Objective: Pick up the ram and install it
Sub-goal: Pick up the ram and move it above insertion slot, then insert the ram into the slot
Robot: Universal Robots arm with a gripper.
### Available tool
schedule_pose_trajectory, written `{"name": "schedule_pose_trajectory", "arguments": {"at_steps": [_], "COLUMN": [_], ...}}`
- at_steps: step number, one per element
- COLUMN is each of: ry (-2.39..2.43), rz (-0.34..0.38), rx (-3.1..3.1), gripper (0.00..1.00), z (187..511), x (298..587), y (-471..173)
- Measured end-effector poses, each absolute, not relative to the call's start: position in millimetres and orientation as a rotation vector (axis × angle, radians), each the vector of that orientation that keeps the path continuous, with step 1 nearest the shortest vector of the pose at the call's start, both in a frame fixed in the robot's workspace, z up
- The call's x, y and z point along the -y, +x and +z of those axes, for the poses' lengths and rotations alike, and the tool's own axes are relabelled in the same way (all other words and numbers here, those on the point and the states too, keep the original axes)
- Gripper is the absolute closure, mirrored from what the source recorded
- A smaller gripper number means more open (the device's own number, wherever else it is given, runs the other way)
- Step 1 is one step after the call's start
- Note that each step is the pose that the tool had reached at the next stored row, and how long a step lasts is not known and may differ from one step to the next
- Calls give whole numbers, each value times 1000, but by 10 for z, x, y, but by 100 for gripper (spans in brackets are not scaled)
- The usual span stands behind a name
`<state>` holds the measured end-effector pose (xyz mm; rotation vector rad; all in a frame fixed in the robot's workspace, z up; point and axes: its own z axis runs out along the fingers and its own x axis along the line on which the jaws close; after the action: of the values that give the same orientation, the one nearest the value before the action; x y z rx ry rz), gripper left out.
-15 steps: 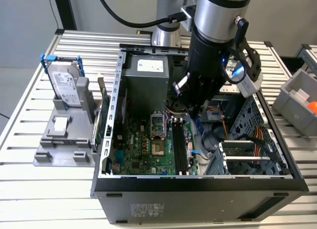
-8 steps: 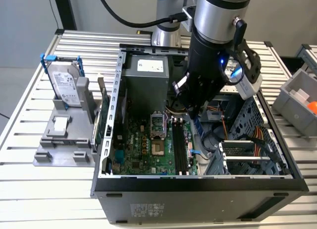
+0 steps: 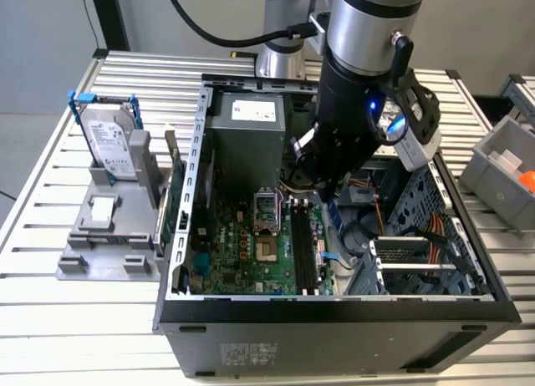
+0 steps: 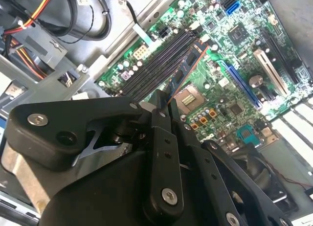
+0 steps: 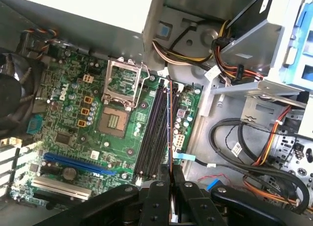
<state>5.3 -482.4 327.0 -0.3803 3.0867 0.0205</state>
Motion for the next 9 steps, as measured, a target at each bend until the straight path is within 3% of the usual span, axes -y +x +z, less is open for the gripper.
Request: {"name": "schedule_pose_trajectory", "arguments": {"at_steps": [9], "ry": [-336], "rz": [16], "rx": [-3092], "gripper": [100], "z": [3255], "x": [4824], "y": [53]}}
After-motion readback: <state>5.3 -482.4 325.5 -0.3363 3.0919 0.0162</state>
